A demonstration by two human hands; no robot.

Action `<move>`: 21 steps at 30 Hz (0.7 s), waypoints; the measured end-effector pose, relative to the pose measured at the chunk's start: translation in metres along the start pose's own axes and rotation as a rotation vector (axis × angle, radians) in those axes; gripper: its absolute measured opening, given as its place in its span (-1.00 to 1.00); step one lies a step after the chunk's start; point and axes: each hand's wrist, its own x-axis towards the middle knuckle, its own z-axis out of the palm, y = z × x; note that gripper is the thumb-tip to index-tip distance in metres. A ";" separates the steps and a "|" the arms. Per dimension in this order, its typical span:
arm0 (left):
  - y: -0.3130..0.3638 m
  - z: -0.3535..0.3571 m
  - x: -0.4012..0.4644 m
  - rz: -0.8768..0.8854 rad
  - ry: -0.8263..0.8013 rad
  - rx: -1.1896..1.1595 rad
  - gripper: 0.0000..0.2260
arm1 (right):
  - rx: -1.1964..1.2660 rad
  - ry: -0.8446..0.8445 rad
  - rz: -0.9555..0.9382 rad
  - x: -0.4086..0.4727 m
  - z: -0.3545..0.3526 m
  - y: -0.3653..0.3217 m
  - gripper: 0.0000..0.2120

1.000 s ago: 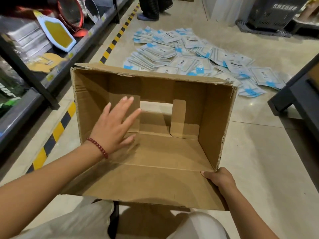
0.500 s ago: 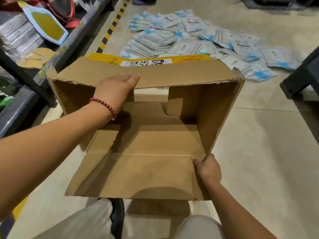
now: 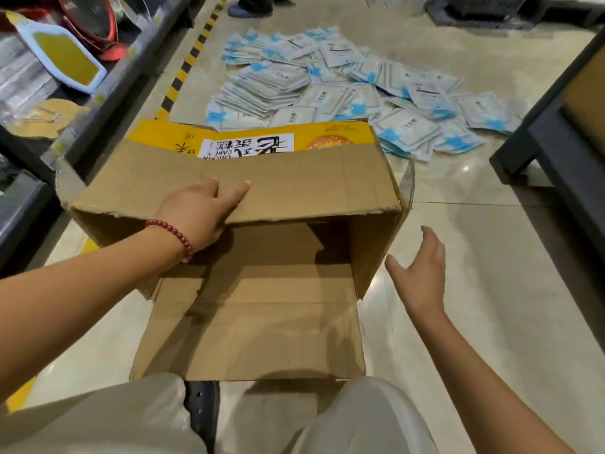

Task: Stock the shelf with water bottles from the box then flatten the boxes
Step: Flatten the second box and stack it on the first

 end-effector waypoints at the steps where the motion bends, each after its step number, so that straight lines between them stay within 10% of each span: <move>1: 0.007 -0.001 -0.003 0.014 -0.031 0.039 -0.30 | -0.040 0.016 -0.099 0.007 -0.011 -0.008 -0.23; 11: 0.002 -0.003 -0.029 0.049 -0.177 0.119 -0.16 | -0.782 -0.458 -0.452 0.032 -0.052 -0.051 -0.72; 21: -0.001 -0.002 -0.024 0.010 -0.157 0.013 -0.16 | -0.429 -0.439 -0.260 0.028 -0.061 -0.063 -0.79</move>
